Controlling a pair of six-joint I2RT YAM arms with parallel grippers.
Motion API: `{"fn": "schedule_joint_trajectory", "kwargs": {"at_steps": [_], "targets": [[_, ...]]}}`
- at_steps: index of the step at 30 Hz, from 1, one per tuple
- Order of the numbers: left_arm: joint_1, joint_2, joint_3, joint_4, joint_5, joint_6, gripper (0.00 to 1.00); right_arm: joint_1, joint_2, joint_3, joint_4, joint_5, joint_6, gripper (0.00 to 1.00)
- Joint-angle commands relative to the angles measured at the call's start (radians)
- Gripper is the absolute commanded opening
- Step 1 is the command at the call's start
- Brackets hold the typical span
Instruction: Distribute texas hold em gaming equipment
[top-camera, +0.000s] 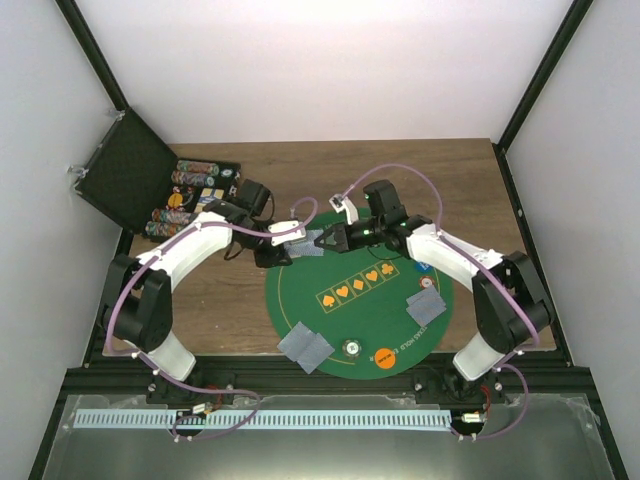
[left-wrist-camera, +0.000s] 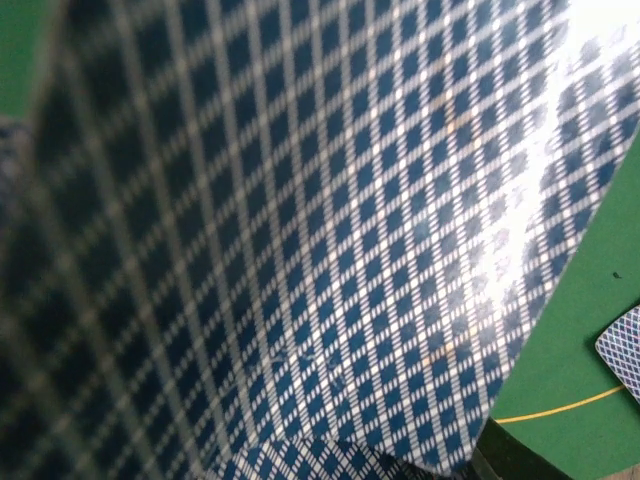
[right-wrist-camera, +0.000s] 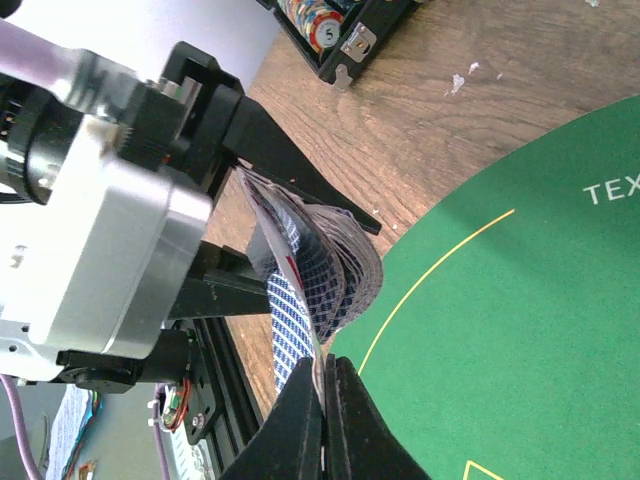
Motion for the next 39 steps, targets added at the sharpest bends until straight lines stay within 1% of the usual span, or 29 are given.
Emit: {"fn": "schedule_joint_trajectory", "kwargs": {"at_steps": [1,10,15,17,20,22,24,26,30,36,39], "targets": [[0.012,-0.001,-0.015,0.021,0.035,0.007,0.43,-0.006,-0.037,0.057,-0.058,0.016,-0.041,0.01],[0.035,-0.004,-0.022,0.029,0.045,0.003,0.42,-0.014,-0.058,0.094,-0.103,0.011,-0.066,0.01],[0.054,-0.013,-0.027,0.035,0.048,0.003,0.43,-0.03,-0.089,0.114,-0.162,0.06,-0.099,0.01],[0.069,-0.016,-0.032,0.035,0.048,0.001,0.42,-0.034,-0.121,0.133,-0.204,0.107,-0.131,0.01],[0.097,-0.022,-0.043,0.039,0.051,-0.001,0.42,-0.034,-0.159,0.167,-0.302,0.224,-0.222,0.01],[0.118,-0.029,-0.05,0.042,0.058,-0.004,0.42,-0.032,-0.181,0.16,-0.36,0.324,-0.308,0.01],[0.142,-0.037,-0.054,0.04,0.062,-0.008,0.42,-0.016,-0.195,0.145,-0.399,0.48,-0.396,0.01],[0.163,-0.046,-0.057,0.034,0.063,-0.009,0.42,0.025,-0.203,0.121,-0.41,0.624,-0.514,0.01],[0.204,-0.07,-0.072,0.025,0.065,-0.016,0.42,0.181,-0.197,0.047,-0.319,0.857,-0.745,0.01],[0.237,-0.097,-0.089,0.019,0.065,-0.019,0.42,0.34,-0.092,0.015,-0.126,1.045,-0.961,0.01],[0.243,-0.099,-0.089,0.017,0.063,-0.019,0.43,0.422,-0.012,0.0,-0.077,1.155,-1.06,0.01]]}}
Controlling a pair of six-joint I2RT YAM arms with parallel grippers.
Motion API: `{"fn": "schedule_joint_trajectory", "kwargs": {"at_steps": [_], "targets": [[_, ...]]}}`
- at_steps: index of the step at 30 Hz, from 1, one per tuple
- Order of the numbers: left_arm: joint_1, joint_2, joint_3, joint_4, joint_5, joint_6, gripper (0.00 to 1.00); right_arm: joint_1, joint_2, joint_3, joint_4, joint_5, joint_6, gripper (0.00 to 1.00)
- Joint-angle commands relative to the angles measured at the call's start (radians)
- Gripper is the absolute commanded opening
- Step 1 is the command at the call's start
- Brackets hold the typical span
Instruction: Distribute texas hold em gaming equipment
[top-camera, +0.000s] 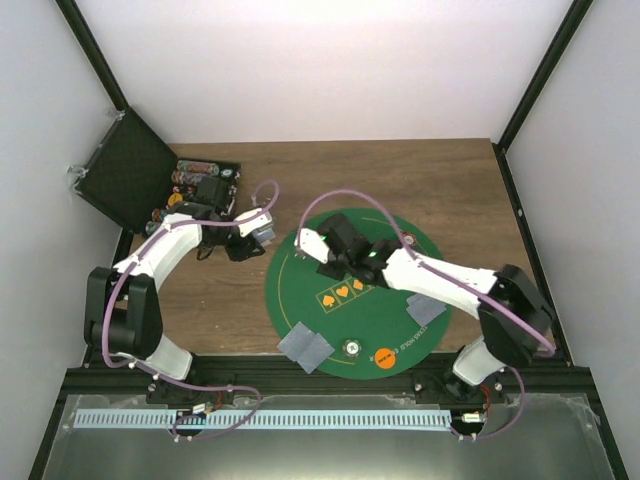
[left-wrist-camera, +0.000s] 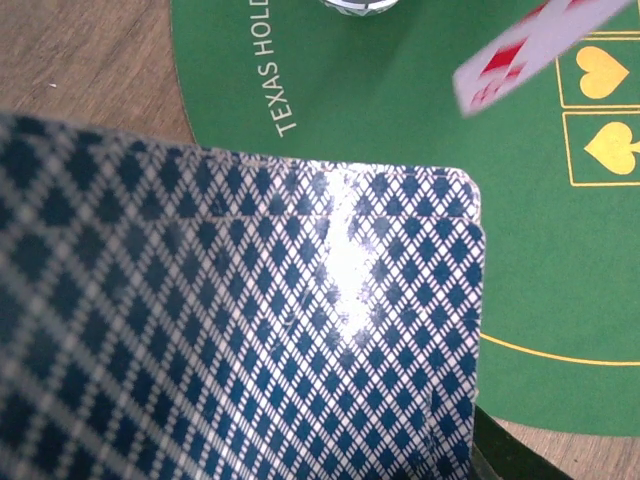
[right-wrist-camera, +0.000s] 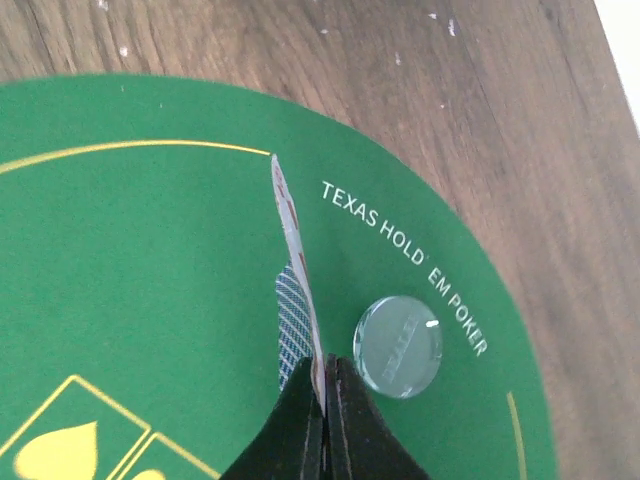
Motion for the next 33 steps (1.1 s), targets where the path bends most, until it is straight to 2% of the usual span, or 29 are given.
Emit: {"fn": "schedule_joint_trajectory", "kwargs": {"at_steps": [1,4,10,17,22,30,33], "targets": [[0.012,-0.022,-0.007,-0.006,0.026,0.002,0.43,0.109,0.104,-0.028,0.126,0.246,-0.231,0.01],[0.013,-0.023,-0.007,-0.005,0.031,0.003,0.43,0.177,0.172,-0.071,0.107,0.269,-0.281,0.01],[0.014,-0.018,-0.005,-0.004,0.036,0.008,0.43,0.262,0.226,-0.091,-0.035,0.163,-0.254,0.01],[0.016,-0.02,-0.005,-0.008,0.035,0.017,0.43,0.278,0.189,-0.092,-0.118,0.019,-0.236,0.01],[0.016,-0.019,-0.005,-0.008,0.038,0.017,0.43,0.279,0.196,-0.079,-0.146,0.002,-0.228,0.01],[0.017,-0.018,-0.002,-0.015,0.04,0.017,0.43,0.28,0.216,-0.077,-0.116,0.013,-0.214,0.1],[0.017,-0.017,-0.001,-0.017,0.039,0.016,0.43,0.28,0.218,-0.06,-0.131,0.007,-0.204,0.19]]}}
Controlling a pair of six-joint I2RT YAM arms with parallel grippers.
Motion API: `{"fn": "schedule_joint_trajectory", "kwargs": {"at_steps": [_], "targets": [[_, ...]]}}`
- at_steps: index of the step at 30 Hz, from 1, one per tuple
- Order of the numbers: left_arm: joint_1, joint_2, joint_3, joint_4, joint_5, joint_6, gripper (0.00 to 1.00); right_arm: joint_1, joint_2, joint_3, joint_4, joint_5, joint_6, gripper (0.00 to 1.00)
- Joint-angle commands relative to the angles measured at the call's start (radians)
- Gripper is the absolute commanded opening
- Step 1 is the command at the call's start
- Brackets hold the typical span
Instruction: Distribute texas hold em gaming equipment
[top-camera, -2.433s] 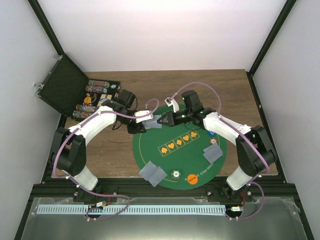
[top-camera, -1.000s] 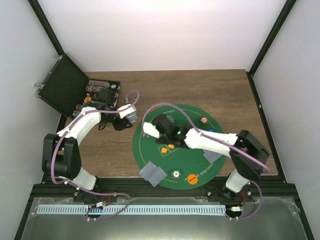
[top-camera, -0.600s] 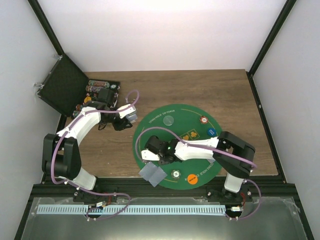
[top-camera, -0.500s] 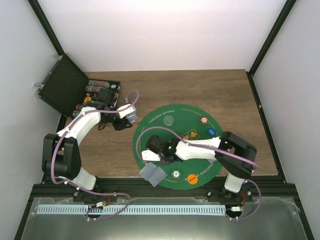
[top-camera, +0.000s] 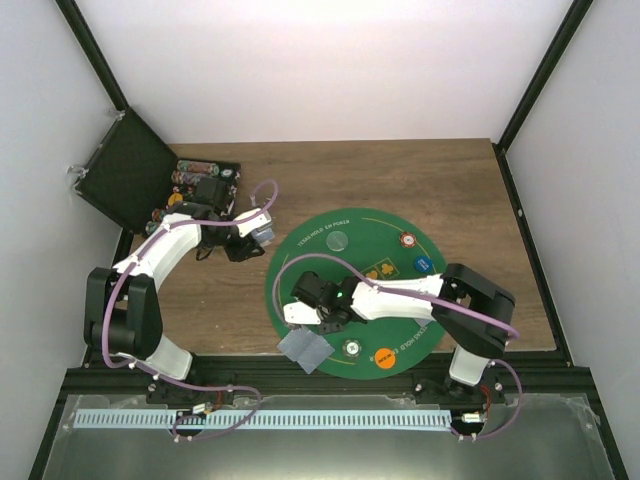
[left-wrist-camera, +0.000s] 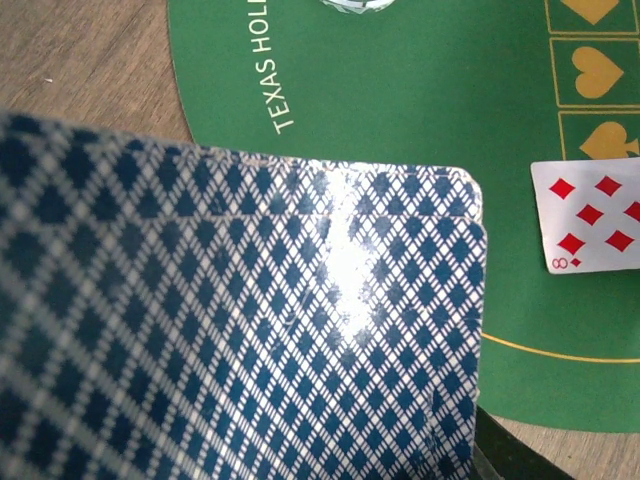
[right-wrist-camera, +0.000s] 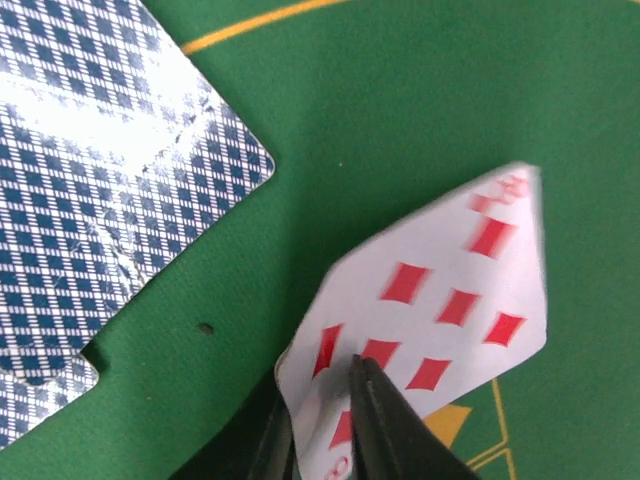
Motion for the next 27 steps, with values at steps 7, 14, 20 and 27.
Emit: {"fn": "schedule_joint_trajectory", "kwargs": {"at_steps": [7,14,20,27], "targets": [[0.005,-0.007,0.008,-0.023,0.029,0.029,0.44,0.006,-0.1,0.103,-0.034,-0.113,0.129,0.42],[0.004,-0.009,0.027,-0.051,0.03,0.035,0.44,-0.177,-0.328,0.08,0.102,-0.379,0.386,0.56],[-0.02,-0.029,0.048,-0.109,0.061,0.061,0.44,-0.523,-0.369,0.044,0.335,-0.866,0.814,0.72],[-0.096,-0.067,0.063,-0.202,0.046,0.101,0.44,-0.613,-0.193,0.115,0.539,-1.068,1.092,0.73]]}}
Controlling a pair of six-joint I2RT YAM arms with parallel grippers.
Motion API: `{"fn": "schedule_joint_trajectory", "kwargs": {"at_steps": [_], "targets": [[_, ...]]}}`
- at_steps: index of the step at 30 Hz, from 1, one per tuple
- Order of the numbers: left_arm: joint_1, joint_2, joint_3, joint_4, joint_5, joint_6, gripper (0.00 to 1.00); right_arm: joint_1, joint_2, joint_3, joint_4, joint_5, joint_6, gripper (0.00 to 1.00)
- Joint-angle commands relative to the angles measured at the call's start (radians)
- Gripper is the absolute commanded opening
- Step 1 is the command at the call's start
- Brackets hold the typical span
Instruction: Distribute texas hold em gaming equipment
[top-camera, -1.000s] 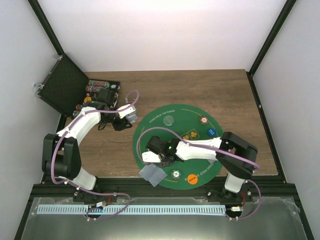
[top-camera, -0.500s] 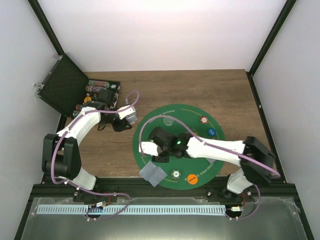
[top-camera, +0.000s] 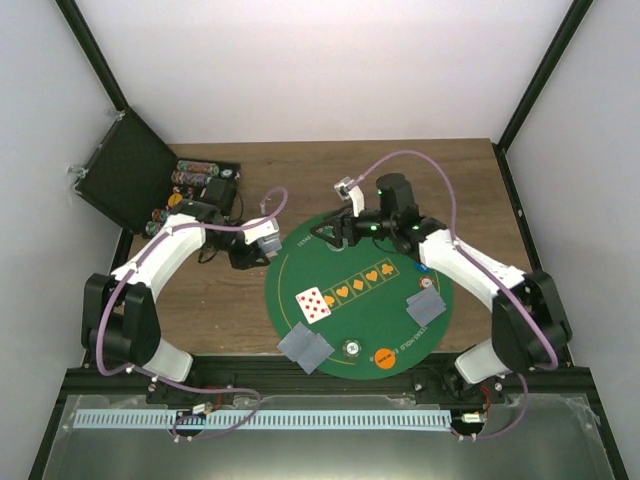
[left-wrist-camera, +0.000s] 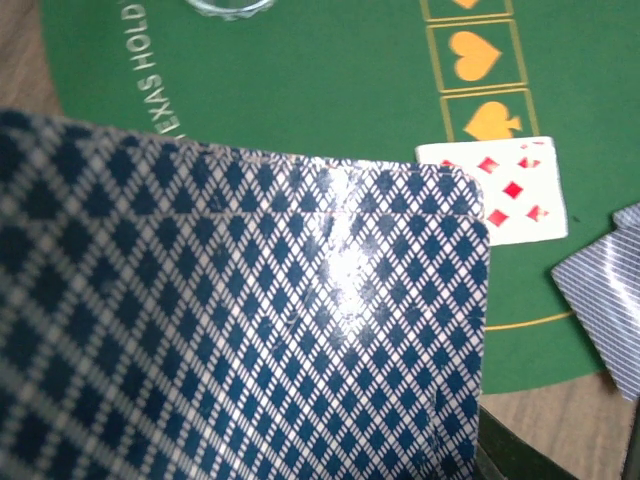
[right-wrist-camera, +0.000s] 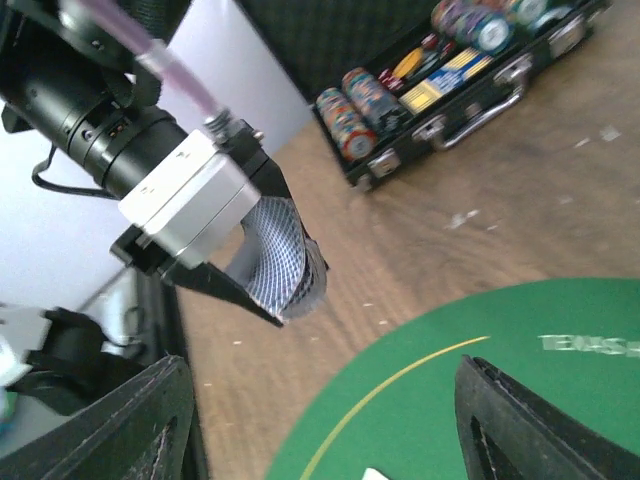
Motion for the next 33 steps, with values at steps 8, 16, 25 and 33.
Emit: {"fn": "schedule_joint_trajectory", "kwargs": {"at_steps": [8,16,25,33], "targets": [[-0.078,-0.058,0.047,-0.085,0.041,0.034,0.44,0.052,0.228,0.112,0.219,-0.222,0.248,0.83],[-0.08,-0.053,0.057,-0.082,0.053,0.024,0.44,0.106,0.323,0.153,0.249,-0.211,0.263,0.85],[-0.08,-0.052,0.057,-0.079,0.067,0.024,0.43,0.138,0.423,0.252,0.222,-0.171,0.271,0.8],[-0.08,-0.061,0.05,-0.062,0.033,0.023,0.39,0.129,0.365,0.224,0.108,-0.067,0.212,0.59]]}}
